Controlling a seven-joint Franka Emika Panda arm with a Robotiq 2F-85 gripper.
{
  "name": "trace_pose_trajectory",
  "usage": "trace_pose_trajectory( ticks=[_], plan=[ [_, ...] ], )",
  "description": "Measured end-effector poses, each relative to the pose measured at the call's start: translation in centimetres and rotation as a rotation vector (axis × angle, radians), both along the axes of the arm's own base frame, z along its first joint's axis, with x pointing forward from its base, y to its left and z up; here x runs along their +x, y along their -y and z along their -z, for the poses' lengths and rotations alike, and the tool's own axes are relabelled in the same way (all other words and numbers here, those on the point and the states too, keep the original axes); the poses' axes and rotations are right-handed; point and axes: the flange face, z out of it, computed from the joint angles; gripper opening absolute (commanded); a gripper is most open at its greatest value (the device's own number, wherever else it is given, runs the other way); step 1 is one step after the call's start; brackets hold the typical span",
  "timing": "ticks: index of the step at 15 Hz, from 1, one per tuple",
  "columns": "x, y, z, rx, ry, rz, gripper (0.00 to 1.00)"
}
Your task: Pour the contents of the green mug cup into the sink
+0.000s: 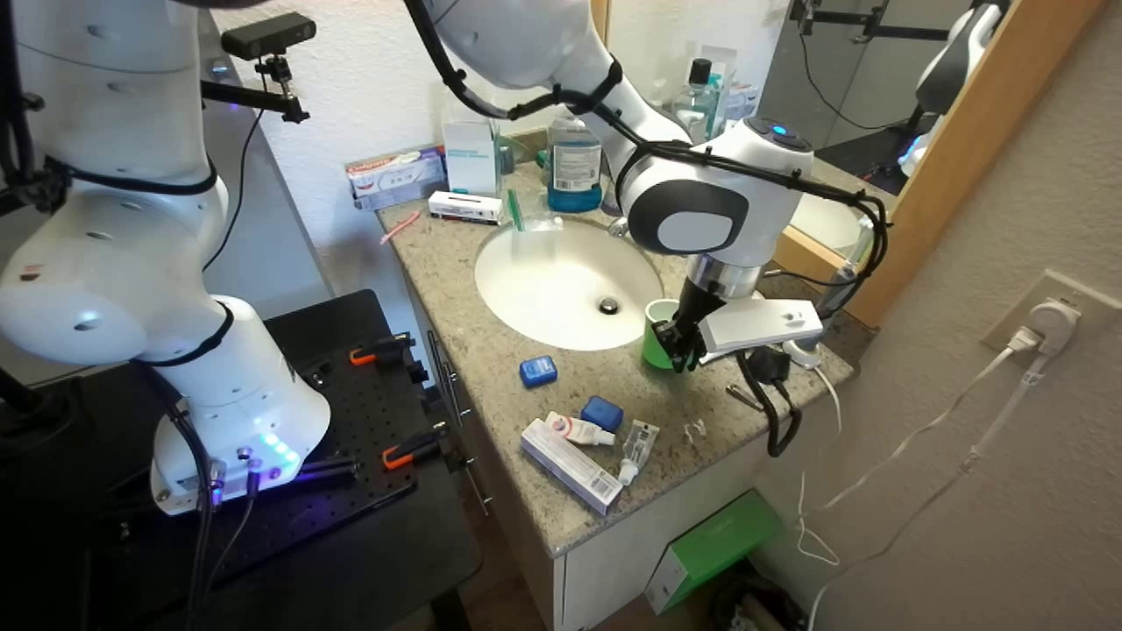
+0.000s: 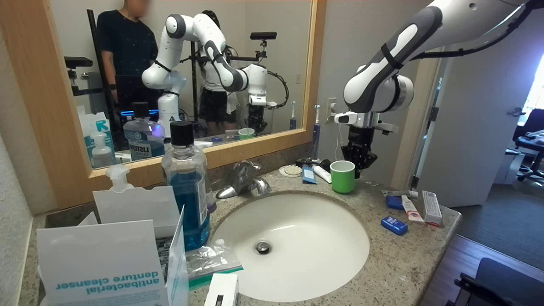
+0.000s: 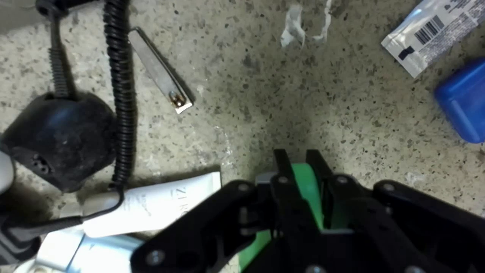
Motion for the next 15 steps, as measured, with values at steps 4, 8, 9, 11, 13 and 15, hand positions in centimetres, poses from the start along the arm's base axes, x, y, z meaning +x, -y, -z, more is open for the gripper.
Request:
trace_pose_trajectory(
  ticks=[4, 8, 9, 11, 13, 15],
  plan=[
    [0.09, 0.59, 0.20, 0.025, 0.005, -0.024, 0.08],
    [0.14, 0.96, 0.37, 0.040, 0.006, -0.036, 0.08],
    [0.19, 1.03, 0.39, 0.042, 0.006, -0.040, 0.08],
    [0.26, 1.07, 0.38, 0.044, 0.003, -0.041, 0.09],
    [0.30, 1.11, 0.40, 0.045, 0.001, -0.040, 0.08],
    [0.31, 1.14, 0.42, 0.046, -0.001, -0.040, 0.08]
  ],
)
